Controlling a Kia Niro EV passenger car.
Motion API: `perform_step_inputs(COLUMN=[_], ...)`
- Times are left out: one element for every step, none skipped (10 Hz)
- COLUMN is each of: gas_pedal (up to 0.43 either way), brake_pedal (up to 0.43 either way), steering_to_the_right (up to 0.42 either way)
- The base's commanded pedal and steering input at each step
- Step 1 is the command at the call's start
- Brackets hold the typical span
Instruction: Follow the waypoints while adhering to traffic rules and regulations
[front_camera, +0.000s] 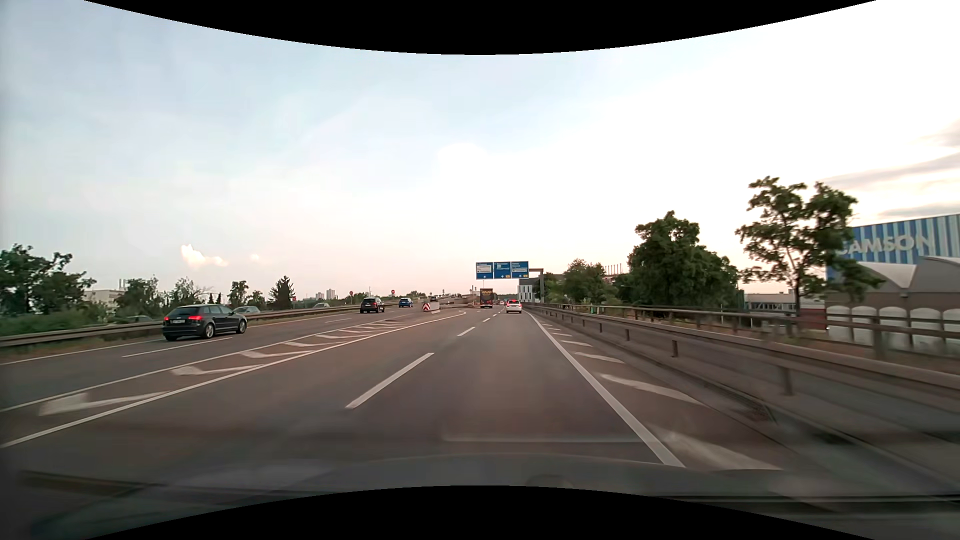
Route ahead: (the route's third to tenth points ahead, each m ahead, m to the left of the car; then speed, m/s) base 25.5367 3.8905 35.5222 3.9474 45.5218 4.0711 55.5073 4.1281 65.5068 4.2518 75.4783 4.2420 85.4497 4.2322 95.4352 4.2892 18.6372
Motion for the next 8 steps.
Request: perform_step_inputs(gas_pedal=[0.0, 0.0, 0.0, 0.0, 0.0, 0.0, 0.0, 0.0], brake_pedal=[0.0, 0.0, 0.0, 0.0, 0.0, 0.0, 0.0, 0.0], steering_to_the_right=[0.0, 0.0, 0.0, 0.0, 0.0, 0.0, 0.0, 0.0])
